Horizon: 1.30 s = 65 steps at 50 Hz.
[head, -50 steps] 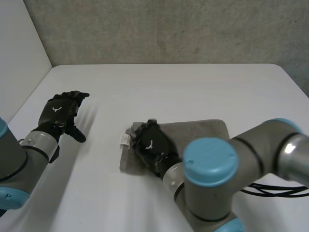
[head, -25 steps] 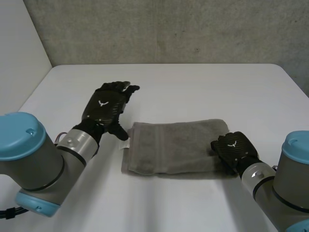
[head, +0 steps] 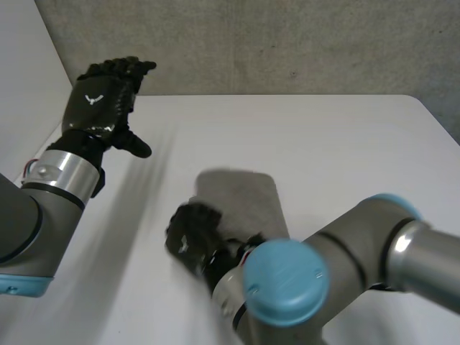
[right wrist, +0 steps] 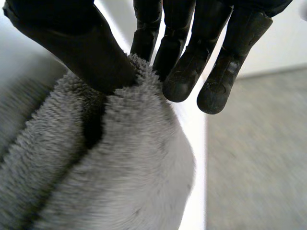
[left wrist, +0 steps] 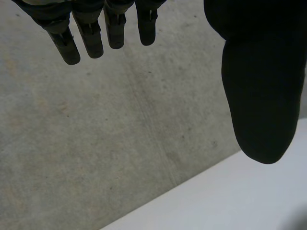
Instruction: Fold the towel.
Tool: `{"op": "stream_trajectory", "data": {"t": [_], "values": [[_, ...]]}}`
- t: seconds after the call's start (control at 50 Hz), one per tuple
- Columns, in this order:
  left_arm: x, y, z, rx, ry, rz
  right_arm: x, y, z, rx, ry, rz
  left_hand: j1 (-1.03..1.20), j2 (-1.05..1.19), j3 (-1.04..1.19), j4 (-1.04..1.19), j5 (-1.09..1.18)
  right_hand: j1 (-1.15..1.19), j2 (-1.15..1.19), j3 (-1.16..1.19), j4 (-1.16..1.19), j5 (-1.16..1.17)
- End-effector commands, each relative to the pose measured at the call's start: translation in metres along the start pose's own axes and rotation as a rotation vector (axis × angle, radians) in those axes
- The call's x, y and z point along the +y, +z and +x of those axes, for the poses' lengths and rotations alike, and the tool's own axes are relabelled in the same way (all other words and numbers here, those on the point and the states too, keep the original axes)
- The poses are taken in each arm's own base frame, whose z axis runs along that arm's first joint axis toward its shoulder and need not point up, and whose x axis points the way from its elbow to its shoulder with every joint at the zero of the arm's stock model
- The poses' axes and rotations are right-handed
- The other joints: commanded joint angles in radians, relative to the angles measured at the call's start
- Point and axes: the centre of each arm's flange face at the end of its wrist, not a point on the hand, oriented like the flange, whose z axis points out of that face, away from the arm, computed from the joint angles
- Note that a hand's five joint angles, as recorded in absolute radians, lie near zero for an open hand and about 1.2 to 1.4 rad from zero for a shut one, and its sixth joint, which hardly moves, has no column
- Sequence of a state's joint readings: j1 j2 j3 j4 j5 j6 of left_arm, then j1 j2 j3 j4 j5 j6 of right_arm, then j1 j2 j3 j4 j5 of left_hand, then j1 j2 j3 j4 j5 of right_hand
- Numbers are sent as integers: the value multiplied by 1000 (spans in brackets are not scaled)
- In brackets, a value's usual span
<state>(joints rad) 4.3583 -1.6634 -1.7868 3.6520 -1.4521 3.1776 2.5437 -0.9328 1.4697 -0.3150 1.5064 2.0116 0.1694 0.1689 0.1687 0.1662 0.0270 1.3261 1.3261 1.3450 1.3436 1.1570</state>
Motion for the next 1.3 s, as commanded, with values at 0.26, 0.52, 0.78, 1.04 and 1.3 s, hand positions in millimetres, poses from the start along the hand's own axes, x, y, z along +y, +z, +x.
{"op": "stream_trajectory", "data": {"t": [0.26, 0.52, 0.78, 1.04, 1.3], "values": [[4, 7, -1, 0, -71, -2, 15, -38, 86, 246, 469, -27, 15, 15, 15, 18, -17, -1152, -1152, -1170, -1169, -1157], [46, 5, 38, 95, -190, -216, 86, -53, 140, 410, 895, -124, 27, 27, 27, 30, -6, -1152, -1152, -1170, -1169, -1157], [129, -23, 69, 146, -199, -529, 133, -15, 69, 132, 1220, -253, 27, 27, 27, 30, -6, -1152, -1152, -1170, -1169, -1157], [50, -1, 62, 126, -186, -335, 105, -39, 154, 275, 1099, -126, 21, 21, 21, 24, -12, -1152, -1152, -1170, -1169, -1157], [-94, 8, 15, -22, -171, -166, 82, -110, 262, 668, 1017, -135, 5, 6, 6, 8, -27, -1152, -1152, -1170, -1169, -1157]]}}
